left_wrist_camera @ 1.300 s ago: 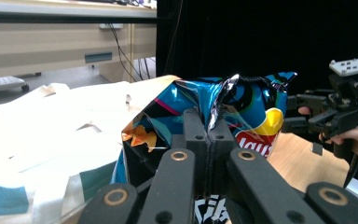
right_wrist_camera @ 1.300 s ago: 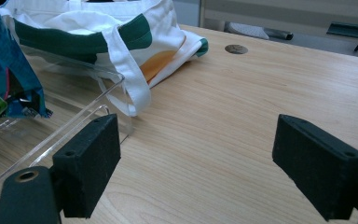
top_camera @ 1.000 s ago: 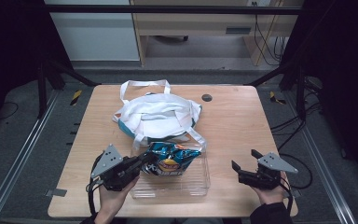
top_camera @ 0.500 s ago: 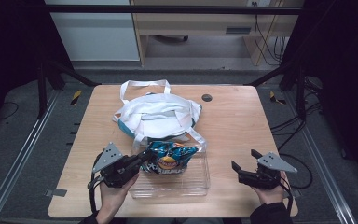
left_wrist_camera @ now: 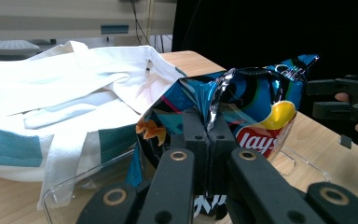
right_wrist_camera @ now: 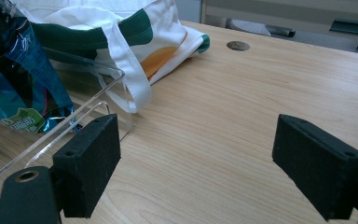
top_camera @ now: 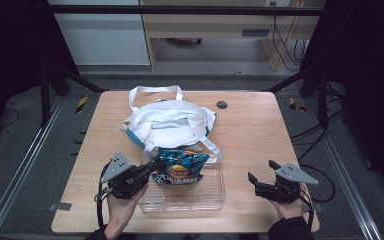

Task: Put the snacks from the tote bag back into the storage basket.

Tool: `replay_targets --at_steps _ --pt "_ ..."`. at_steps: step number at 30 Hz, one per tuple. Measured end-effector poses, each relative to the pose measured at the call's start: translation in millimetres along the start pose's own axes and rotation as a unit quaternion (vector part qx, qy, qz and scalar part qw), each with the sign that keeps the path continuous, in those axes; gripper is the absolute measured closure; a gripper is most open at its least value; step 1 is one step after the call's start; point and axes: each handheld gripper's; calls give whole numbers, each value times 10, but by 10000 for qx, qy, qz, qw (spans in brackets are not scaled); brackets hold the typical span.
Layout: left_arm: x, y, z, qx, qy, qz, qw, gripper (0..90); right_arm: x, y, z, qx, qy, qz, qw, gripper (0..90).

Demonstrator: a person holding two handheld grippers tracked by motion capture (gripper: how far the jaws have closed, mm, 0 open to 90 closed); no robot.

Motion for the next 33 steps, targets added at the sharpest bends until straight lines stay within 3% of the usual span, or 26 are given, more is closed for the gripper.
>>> replay_targets --at_steps 16,33 --pt "28 -43 0 -111 3 147 9998 881 5 -27 -4 61 -5 30 10000 153" --pt "72 -131 73 -264 175 239 9992 878 4 -50 -8 101 7 28 9999 153"
Point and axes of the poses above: each handheld gripper's, and its own axes: y roughly backward along the jaws, z roughly out of its top, x roughly to its left, and after that the axes turned 15 degrees about y, right-handed
